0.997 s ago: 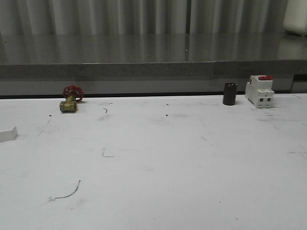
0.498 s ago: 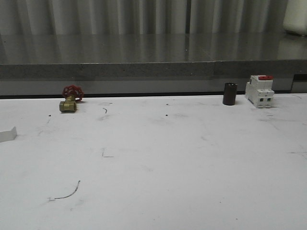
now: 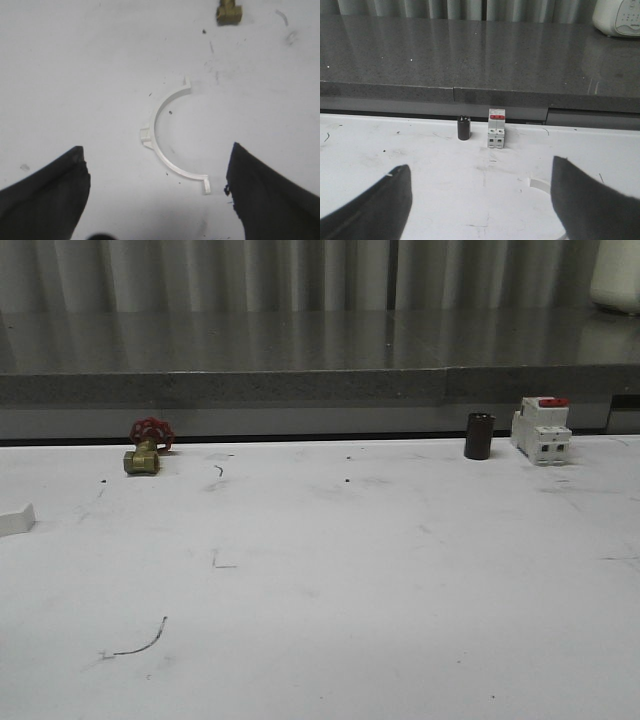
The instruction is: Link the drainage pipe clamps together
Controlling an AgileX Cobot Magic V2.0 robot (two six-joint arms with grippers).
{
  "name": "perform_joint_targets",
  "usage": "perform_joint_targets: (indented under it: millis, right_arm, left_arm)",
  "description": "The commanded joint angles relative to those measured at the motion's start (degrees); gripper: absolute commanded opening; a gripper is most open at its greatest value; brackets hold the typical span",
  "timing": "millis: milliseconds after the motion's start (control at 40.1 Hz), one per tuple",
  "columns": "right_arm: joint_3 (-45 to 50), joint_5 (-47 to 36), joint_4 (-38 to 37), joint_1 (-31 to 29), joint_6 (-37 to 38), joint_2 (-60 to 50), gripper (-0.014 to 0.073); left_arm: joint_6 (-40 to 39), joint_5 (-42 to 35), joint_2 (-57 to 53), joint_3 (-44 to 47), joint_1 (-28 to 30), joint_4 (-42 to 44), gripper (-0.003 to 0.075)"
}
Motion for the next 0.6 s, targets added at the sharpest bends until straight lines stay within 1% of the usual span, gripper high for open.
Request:
perform_joint_targets:
  millis: [0, 50, 125, 324, 573]
  right_arm:
    - [-2.0, -4.37, 0.62, -0.3, -0.32, 0.78, 0.0593]
    - [-2.0, -4.37, 0.62, -0.3, -0.32, 0.78, 0.0593]
    - [-2.0, -4.37, 0.62, -0.3, -0.32, 0.78, 0.0593]
    - [-2.0, -4.37, 0.62, -0.3, -0.32, 0.78, 0.0593]
    - [-2.0, -4.37, 0.62, -0.3, -0.32, 0.78, 0.0593]
  left_arm:
    - [0.02, -1.37, 5.88, -4.78, 2.78, -1.14, 0.0534]
    - [0.57, -0.66, 8.63, -5.88, 4.34, -1.21, 0.0534]
    - [4.57, 1.71, 12.58, -7.91, 5.51, -2.5, 0.0534]
    - [12.26, 2.94, 23.16, -11.96, 5.52, -10.48, 0.0534]
    - [13.62, 2.94, 31.84, -15.75, 5.38, -10.5, 0.0534]
